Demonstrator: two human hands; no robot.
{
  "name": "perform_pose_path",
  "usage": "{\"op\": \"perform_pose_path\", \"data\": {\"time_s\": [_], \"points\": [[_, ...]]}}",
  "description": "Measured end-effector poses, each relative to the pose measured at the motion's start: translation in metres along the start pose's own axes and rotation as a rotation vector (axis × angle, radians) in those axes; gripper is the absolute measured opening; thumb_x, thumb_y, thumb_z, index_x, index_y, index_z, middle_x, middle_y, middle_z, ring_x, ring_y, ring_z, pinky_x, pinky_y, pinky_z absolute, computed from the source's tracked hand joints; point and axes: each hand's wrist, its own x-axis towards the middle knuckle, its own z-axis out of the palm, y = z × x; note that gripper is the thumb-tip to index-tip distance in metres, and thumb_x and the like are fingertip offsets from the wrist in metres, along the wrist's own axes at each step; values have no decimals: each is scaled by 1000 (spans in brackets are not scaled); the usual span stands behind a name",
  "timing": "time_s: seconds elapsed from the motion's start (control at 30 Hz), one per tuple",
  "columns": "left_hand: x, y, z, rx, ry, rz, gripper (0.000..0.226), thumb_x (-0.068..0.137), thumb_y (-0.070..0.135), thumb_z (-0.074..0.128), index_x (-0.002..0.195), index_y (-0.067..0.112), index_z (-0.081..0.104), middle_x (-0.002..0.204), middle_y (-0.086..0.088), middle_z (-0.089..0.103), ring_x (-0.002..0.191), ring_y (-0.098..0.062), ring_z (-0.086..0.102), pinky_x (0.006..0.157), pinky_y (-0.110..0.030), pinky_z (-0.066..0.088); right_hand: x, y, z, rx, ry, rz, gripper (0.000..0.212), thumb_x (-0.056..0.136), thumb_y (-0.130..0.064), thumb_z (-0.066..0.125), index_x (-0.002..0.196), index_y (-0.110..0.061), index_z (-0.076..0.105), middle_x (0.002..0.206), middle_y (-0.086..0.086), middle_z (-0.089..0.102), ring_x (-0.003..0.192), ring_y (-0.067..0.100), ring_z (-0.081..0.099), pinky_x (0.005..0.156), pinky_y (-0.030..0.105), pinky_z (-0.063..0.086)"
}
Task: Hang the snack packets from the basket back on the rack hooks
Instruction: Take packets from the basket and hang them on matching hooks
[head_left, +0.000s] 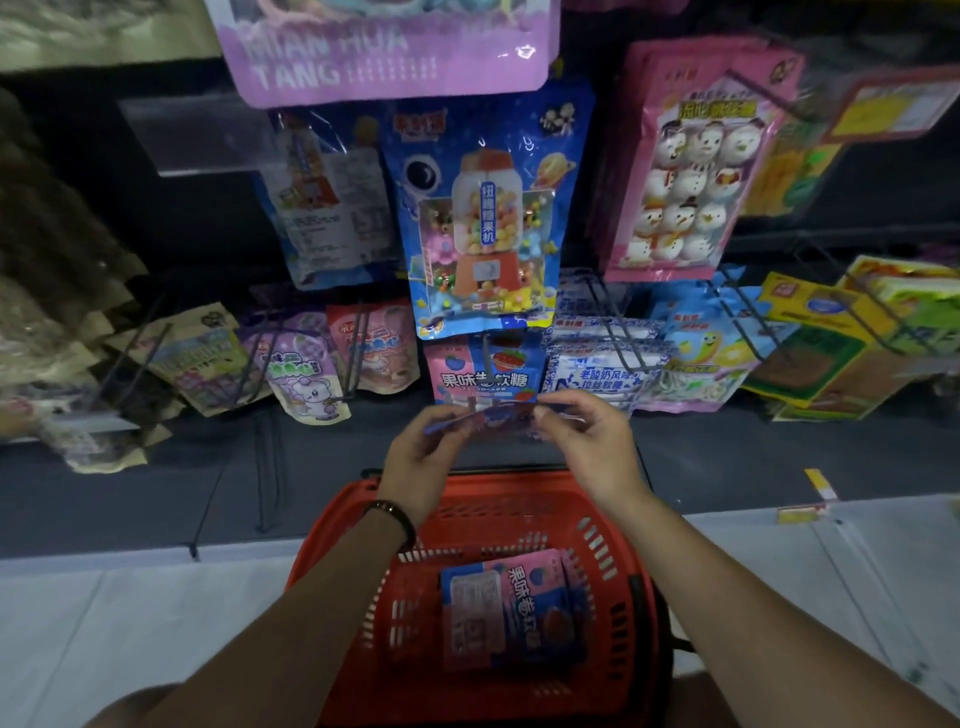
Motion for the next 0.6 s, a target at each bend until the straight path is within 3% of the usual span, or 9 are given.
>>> {"op": "perform_pose_path", "data": {"time_s": [0.1,0.23,0.33,0.47,0.6], "points": [[17,-14,2,-17,7,-63,12,103,33,64,102,32,75,110,-5,78,102,-22,70,93,-55,57,13,15,7,54,-32,58,9,97,-23,76,106,-22,80,100,21,77,93,33,79,91,48,65],[32,-22,6,-98,24,-214,13,98,45,66,98,41,78,103,11,81,104,-22,75,89,-39,62,18,45,16,106,-37,180,18,100,-34,70,111,-20,75,105,10,79,96,25,79,94,48,64],[44,-30,5,-139,34,-305,44,77,72,67,110,44,75,111,3,79,103,-29,77,95,-48,60,21,50,27,120,3,234,12,101,-34,69,109,-26,73,101,5,77,96,29,78,91,47,65],[58,-32,3,-150,66,-313,59,69,79,68,111,38,76,104,3,75,97,-26,76,95,-52,59,37,39,31,94,23,185,7,100,-38,70,97,-35,75,86,-7,78,88,27,78,88,54,64],[67,-27,6,-107,58,-327,74,61,96,66,115,46,77,127,1,75,118,-32,70,106,-60,52,48,35,30,29,58,168,26,94,-50,74,97,-25,76,87,-1,79,82,28,77,82,59,63]]}}
